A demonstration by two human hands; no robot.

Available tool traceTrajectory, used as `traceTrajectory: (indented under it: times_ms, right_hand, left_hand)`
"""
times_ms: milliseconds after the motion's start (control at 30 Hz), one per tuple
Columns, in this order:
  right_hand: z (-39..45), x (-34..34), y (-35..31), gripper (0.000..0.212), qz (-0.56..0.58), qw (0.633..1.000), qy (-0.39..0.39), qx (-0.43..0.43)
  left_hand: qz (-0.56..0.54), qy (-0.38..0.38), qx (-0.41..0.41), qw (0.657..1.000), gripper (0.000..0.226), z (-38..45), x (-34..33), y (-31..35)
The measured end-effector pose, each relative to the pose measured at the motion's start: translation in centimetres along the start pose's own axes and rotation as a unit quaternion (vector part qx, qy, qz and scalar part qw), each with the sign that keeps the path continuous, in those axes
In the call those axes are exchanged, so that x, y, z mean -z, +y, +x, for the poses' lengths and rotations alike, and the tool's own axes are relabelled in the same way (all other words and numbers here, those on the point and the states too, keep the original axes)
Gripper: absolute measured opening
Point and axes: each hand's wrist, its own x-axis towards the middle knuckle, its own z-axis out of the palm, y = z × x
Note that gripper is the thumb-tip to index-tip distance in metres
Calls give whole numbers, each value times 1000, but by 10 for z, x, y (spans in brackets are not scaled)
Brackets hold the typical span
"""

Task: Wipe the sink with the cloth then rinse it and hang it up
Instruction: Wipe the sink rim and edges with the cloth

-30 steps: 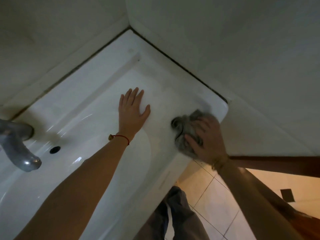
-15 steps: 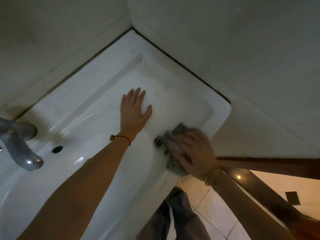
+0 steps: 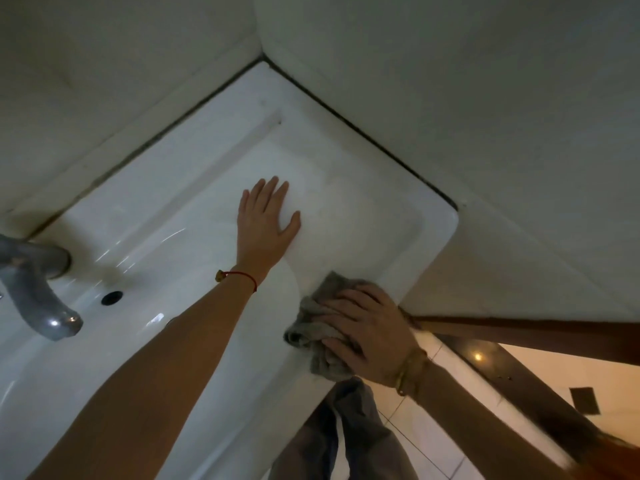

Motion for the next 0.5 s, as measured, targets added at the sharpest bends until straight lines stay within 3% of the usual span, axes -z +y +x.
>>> traceTrajectory:
  times_ms: [100,200,300,367,500]
  right_hand:
    - [7,16,44,35,-22,998,-7,63]
    - [22,46,97,37,-51,991,95,-76]
    - [21,46,91,43,-67,976,135,-157]
    - [11,28,53,42,-48,984,113,-126]
    - [-11,-10,-8,38,30,999,25,24]
  left_hand:
    - [2,-8,0,1000,57,1,1,0]
    - [-9,-27,3,1000,56,2,5,1]
    - [-13,-18,-19,1000,53,-3,16,8]
    - [-23,-6,-65,998,53,-15,25,13]
    - [-52,-51,-157,985,50,-49,30,11]
